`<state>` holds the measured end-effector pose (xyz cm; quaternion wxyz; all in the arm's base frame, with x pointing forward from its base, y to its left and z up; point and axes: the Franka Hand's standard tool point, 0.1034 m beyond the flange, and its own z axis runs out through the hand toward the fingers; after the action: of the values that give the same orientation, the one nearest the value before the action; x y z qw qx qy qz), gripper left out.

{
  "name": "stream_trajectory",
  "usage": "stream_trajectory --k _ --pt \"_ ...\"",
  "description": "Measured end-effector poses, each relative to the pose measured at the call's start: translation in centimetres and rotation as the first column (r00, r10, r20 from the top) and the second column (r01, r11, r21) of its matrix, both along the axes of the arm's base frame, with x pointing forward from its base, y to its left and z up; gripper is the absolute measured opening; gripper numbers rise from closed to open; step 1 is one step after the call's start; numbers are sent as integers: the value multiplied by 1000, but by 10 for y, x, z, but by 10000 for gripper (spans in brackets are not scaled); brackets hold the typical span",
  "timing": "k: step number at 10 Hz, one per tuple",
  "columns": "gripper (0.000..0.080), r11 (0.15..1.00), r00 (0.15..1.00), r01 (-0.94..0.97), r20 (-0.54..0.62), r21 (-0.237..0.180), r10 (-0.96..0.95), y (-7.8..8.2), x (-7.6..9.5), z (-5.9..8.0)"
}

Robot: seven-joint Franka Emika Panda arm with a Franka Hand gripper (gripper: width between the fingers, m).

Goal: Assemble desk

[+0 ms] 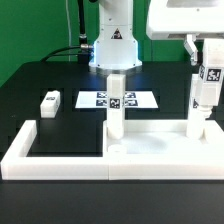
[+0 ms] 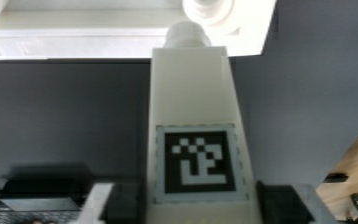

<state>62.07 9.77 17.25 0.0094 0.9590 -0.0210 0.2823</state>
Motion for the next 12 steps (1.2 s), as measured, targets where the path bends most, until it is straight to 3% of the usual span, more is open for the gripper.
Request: stream_trajectory --k 2,3,5,9,12 --pt "290 1000 1000 4 -1 -3 -4 -11 4 -1" --pt "290 1000 1000 4 2 7 -4 -8 8 -1" --pt "290 1000 1000 -3 -15 8 3 5 4 -17" --pt "290 1000 1000 0 -22 -1 0 2 12 -20" --pt "290 1000 1000 -5 -25 -17 4 3 21 -32"
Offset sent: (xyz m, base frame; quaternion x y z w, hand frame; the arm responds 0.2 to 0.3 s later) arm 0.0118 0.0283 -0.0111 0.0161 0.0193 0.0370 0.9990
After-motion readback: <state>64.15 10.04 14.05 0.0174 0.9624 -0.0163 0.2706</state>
